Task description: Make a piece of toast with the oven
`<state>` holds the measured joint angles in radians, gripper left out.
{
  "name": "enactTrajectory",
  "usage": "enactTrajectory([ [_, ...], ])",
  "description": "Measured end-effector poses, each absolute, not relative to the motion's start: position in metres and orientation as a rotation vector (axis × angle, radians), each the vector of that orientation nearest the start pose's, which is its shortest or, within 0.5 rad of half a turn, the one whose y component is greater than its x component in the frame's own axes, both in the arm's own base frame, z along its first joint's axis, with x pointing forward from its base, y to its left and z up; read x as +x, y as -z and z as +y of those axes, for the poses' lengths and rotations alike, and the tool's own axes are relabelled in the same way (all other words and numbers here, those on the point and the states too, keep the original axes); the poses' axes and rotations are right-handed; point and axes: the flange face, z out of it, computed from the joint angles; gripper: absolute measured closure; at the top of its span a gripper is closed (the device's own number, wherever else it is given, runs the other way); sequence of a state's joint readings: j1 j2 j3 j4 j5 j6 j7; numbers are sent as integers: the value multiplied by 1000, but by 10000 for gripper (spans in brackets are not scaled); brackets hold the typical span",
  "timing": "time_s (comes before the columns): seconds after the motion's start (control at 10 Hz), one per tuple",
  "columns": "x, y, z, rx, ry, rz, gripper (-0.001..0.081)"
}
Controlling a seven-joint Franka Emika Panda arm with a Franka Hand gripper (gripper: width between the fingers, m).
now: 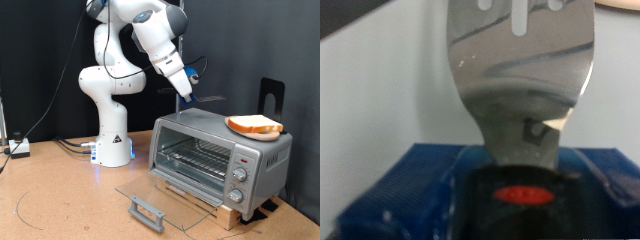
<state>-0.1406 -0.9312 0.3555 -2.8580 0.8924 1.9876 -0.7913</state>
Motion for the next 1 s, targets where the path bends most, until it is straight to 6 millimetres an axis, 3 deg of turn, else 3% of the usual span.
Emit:
enactTrajectory([
  [0.3,308,-429,62,-2594,448,-601,395],
  [1.0,344,-420,-27,-2608,400,-423,395],
])
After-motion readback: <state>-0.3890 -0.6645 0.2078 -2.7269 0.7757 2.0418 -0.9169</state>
